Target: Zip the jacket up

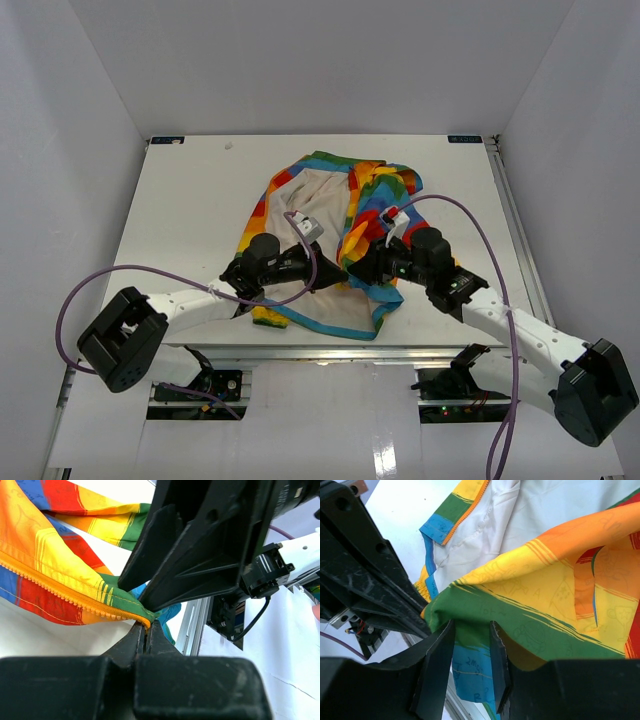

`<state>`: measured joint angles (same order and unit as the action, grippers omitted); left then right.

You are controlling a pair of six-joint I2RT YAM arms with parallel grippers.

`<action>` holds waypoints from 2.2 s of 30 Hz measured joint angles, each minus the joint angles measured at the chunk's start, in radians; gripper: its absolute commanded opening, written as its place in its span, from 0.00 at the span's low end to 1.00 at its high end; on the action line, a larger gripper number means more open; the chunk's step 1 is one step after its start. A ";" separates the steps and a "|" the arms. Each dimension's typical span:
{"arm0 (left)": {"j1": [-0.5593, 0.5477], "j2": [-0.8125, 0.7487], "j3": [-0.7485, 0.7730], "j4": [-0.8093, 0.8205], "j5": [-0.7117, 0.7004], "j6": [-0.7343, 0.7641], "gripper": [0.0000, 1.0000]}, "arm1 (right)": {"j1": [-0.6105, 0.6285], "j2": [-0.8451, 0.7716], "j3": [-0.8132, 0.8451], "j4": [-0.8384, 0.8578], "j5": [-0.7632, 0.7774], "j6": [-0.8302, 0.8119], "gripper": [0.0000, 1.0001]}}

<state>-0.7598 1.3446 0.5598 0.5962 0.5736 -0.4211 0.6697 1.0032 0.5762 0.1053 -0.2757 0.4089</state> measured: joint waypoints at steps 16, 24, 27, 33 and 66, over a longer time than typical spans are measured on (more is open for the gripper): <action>0.005 0.000 0.000 0.009 0.010 -0.035 0.00 | 0.058 -0.020 0.003 -0.067 0.130 -0.027 0.37; 0.005 0.007 0.011 -0.040 0.004 -0.054 0.00 | 0.067 -0.205 0.066 -0.197 0.271 -0.101 0.25; 0.010 0.014 0.020 -0.057 0.003 -0.064 0.00 | 0.081 -0.237 0.076 -0.201 0.206 -0.155 0.20; 0.022 0.032 0.040 -0.084 0.024 -0.093 0.00 | 0.125 -0.216 0.084 -0.201 0.084 -0.239 0.19; 0.084 0.092 0.065 -0.082 0.203 -0.269 0.00 | 0.169 -0.010 0.114 -0.202 0.031 -0.337 0.25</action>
<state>-0.6762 1.4364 0.6250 0.5141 0.7767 -0.6901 0.8391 0.9930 0.6899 -0.0963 -0.2443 0.0715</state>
